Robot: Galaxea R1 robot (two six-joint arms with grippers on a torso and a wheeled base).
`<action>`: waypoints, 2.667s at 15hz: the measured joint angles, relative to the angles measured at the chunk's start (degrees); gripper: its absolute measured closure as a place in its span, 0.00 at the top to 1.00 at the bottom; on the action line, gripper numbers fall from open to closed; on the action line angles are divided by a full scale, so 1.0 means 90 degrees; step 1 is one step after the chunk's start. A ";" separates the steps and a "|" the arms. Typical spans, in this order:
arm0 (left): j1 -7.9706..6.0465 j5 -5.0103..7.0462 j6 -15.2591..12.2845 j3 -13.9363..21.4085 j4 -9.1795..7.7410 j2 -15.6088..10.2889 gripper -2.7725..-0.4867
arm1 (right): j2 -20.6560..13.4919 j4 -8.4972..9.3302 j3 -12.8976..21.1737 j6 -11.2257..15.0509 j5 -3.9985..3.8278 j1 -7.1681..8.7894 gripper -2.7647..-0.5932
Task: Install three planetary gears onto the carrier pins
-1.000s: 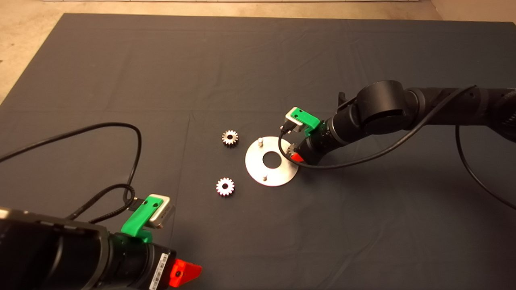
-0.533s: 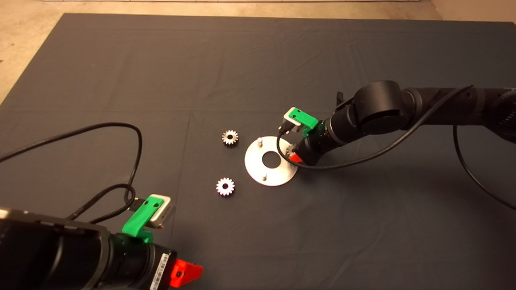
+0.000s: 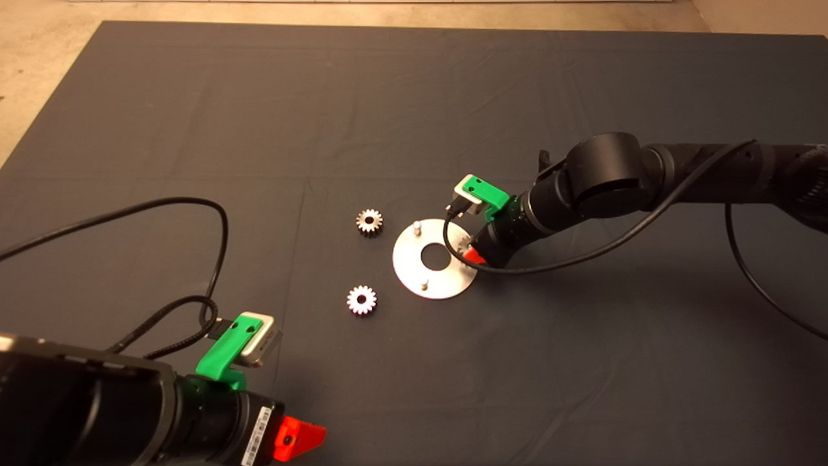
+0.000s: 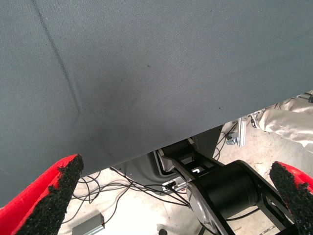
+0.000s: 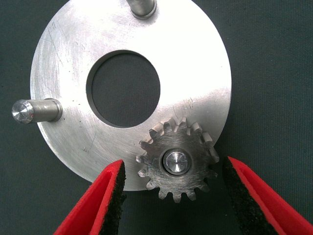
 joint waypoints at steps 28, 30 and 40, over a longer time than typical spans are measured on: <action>-0.0252 0.1231 0.0098 -0.0003 0.0005 0.0568 0.99 | -0.4702 0.1264 0.4188 0.1182 -0.1645 0.0833 0.88; -0.0272 0.1234 0.0095 -0.0053 -0.0009 0.0637 0.99 | -0.5033 0.1128 0.4265 0.1200 -0.1187 0.0843 0.91; -0.0425 0.1265 0.0255 -0.0536 -0.0070 0.1705 0.99 | -0.5459 0.0796 0.4394 0.1247 -0.0757 0.0859 0.99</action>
